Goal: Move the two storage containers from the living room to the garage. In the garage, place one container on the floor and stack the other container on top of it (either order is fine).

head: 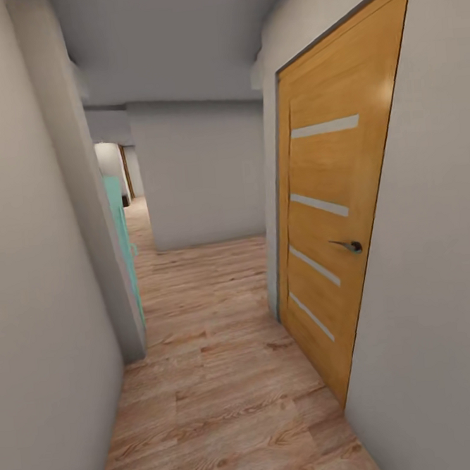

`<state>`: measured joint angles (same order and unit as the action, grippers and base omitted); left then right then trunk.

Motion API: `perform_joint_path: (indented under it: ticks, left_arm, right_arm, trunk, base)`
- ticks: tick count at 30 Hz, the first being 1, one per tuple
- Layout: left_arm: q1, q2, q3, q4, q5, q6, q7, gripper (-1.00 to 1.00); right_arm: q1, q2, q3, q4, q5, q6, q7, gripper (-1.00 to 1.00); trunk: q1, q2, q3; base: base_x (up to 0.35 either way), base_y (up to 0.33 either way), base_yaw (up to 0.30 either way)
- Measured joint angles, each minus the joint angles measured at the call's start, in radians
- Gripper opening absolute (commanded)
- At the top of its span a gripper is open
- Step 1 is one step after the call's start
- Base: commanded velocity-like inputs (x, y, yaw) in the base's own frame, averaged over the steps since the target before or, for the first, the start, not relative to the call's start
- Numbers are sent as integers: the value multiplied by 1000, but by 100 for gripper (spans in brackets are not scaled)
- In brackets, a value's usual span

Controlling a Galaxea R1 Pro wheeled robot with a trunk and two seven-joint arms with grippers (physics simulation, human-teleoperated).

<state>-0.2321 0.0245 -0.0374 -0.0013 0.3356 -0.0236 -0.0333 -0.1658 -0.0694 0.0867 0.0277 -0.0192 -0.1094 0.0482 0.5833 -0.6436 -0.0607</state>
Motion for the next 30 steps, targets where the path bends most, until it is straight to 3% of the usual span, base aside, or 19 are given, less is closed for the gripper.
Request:
perform_joint_path:
  ticks: [13,30]
  left_arm:
    - [0,0,-1,0,0,0,0,100]
    - [0,1,0,0,0,1,0,100]
  right_arm:
    - [0,-1,-1,0,0,-2,0,100]
    - [0,-2,-2,0,1,-1,0,100]
  trunk:
    - [0,0,0]
    - [0,0,0]
  base:
    - [323,0,267]
    - [323,-79,17]
